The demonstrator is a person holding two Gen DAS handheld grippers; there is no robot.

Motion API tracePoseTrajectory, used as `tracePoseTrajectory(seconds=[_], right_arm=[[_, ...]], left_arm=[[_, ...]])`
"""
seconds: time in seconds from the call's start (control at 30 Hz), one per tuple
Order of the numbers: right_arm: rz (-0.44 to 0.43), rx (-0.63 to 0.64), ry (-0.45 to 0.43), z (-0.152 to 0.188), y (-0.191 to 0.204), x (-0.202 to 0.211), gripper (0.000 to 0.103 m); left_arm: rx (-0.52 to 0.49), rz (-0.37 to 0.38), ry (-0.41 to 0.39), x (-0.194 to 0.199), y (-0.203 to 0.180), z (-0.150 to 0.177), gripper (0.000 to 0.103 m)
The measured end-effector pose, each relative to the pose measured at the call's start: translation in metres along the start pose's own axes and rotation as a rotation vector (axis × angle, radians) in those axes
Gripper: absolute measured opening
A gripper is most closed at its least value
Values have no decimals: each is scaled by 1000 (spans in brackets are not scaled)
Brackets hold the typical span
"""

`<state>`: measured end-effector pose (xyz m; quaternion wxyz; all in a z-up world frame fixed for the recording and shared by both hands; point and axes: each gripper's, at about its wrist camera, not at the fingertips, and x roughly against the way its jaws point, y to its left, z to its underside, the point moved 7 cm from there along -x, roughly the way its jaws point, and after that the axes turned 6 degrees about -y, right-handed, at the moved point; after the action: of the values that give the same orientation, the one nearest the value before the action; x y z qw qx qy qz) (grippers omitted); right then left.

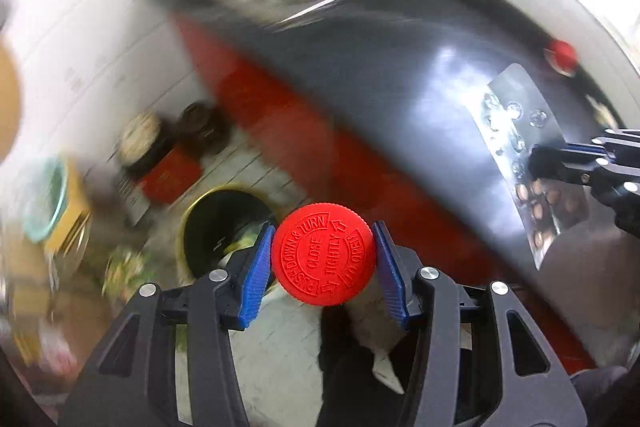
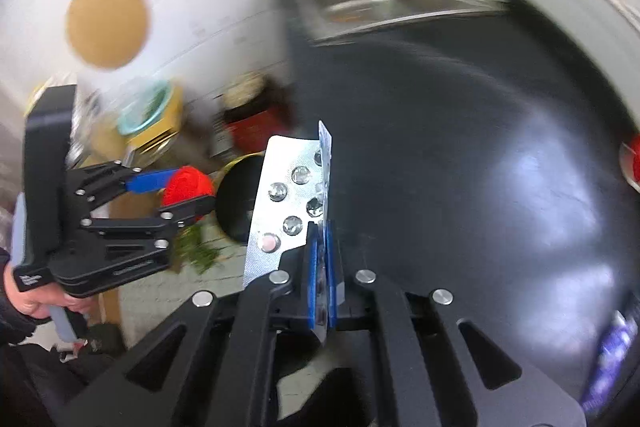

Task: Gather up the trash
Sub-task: 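Carry lid and blister pack over the black bin and release both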

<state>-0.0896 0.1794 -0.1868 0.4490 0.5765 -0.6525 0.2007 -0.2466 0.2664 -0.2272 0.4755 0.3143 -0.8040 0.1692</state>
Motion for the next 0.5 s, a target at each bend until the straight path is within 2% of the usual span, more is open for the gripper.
tracePoseTrajectory(seconds=[0.1, 0.23, 0.4, 0.5], right_arm=[[-78, 66, 61, -13, 62, -48, 5], [-112, 110, 129, -24, 118, -108, 5], [-108, 83, 203, -39, 145, -176, 5], [-92, 90, 242, -46, 156, -209, 5]], left_arm=[[89, -37, 26, -9, 57, 22, 48], [162, -56, 35, -31, 110, 45, 48], [232, -15, 57, -71, 143, 60, 48], [225, 1, 68, -89, 146, 62, 49]])
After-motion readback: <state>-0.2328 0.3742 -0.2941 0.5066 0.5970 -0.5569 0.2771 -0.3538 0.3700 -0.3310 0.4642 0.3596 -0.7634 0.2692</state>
